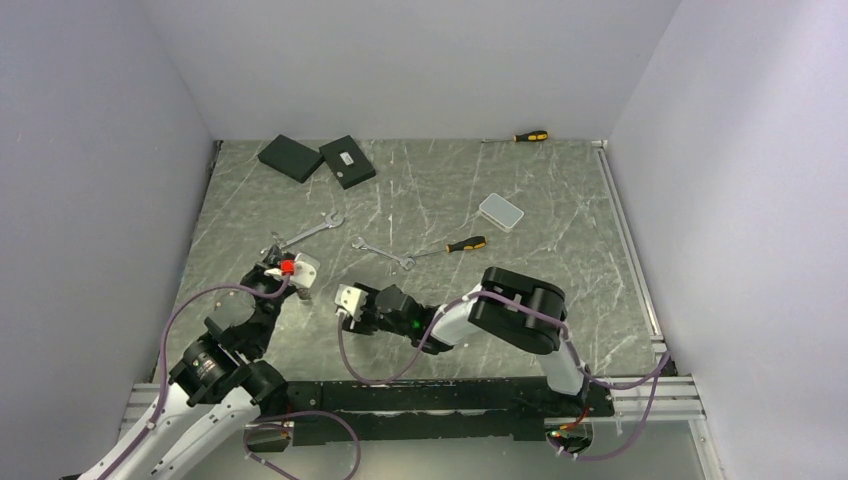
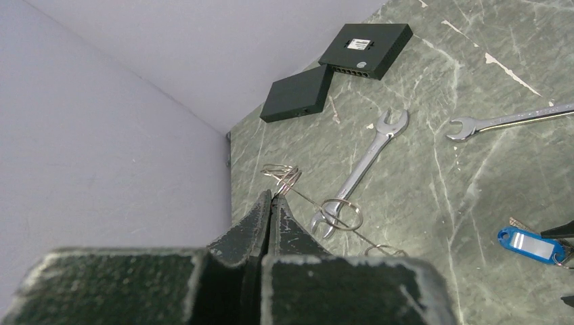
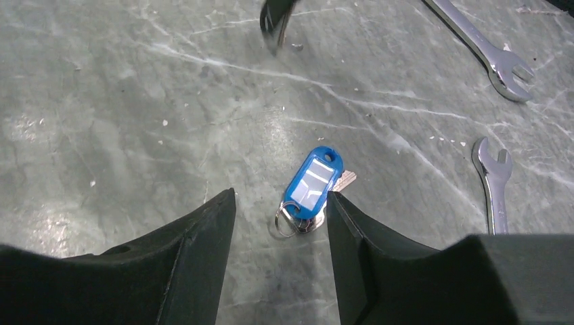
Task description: Put the keys on the keyring
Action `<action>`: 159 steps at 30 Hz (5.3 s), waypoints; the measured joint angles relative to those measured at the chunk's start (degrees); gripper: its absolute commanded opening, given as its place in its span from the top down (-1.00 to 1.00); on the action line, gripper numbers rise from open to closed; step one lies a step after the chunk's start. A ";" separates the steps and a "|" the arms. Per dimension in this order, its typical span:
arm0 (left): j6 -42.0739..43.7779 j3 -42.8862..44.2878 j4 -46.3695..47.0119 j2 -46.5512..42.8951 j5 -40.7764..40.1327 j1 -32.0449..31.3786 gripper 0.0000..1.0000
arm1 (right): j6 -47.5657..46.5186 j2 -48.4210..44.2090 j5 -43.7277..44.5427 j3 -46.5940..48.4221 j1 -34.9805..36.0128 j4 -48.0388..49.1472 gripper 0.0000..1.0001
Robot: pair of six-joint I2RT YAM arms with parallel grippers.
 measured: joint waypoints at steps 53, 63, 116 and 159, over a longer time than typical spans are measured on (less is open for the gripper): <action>-0.66 0.00 -1.75 -1.14 16.02 0.04 1.00 | 9.46 -23.63 0.63 -7.63 -2.21 -10.03 1.00; -2.91 0.81 -5.88 0.66 42.47 0.04 1.00 | 16.37 -42.58 -17.31 -12.09 -11.45 -19.98 1.00; 2.80 19.93 -12.87 35.21 87.41 0.09 1.00 | 15.69 -54.69 -43.65 3.48 -17.11 -58.51 1.00; 4.48 19.63 -13.60 36.06 86.99 0.09 1.00 | 16.96 -54.62 -44.63 4.44 -15.96 -59.28 1.00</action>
